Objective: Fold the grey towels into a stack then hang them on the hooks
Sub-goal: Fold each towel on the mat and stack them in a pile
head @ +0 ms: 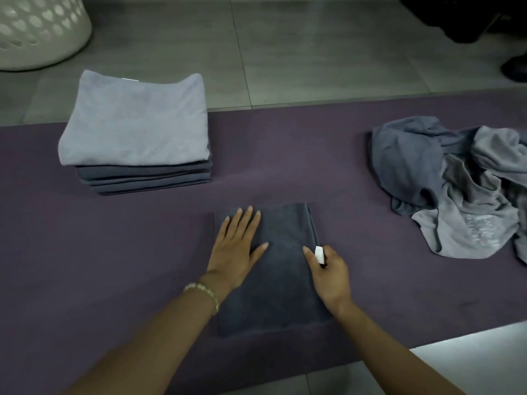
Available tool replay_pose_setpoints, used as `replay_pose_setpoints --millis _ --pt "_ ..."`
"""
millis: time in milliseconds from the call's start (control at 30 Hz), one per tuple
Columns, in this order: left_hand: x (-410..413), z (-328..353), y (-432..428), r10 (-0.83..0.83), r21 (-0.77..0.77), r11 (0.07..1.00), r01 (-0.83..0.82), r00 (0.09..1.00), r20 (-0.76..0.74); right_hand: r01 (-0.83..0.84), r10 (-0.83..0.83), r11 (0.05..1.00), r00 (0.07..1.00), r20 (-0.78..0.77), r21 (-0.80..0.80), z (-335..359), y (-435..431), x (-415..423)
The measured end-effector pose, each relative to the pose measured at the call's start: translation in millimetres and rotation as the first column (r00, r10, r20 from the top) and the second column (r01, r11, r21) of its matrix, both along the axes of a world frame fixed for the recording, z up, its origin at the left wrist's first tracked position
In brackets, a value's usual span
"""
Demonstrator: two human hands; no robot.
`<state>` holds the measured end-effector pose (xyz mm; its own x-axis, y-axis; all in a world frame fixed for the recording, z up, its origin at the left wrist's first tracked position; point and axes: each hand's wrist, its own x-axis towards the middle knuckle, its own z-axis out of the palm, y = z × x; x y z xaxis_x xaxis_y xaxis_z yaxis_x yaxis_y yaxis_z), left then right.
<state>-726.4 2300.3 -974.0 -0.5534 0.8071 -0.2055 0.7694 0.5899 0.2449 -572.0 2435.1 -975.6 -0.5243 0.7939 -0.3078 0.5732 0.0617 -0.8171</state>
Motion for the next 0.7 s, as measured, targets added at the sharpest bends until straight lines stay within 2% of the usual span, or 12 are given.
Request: replay_pose_setpoints --millis 100,200,267,367,467,633,700 --pt "-31 12 23 0.031 -0.044 0.999 -0.028 0.997 0.069 0.009 -0.01 0.998 1.0 -0.01 -0.055 0 4 1" --pt "-54 18 38 0.06 -0.099 0.994 -0.044 0.983 0.172 -0.032 0.033 0.999 0.999 0.018 -0.038 1 9 2" --pt "-65 24 47 0.109 -0.187 0.98 -0.061 0.959 0.262 -0.053 0.054 0.998 0.998 0.04 -0.032 2 11 2" --pt "-71 37 60 0.077 -0.349 0.937 0.016 0.965 0.252 -0.055 0.057 0.997 0.997 0.045 -0.046 1 16 3" --pt "-68 45 67 0.054 -0.33 0.943 0.041 0.96 0.274 -0.054 0.057 0.995 0.997 0.043 -0.082 -2 19 5" --pt "-57 79 70 0.154 -0.418 0.907 0.059 0.875 0.459 -0.07 0.071 0.985 0.997 -0.004 -0.157 -3 23 19" --pt "-50 104 67 0.218 -0.401 0.916 0.032 0.798 0.562 -0.084 0.071 0.97 0.996 -0.061 -0.227 2 22 27"
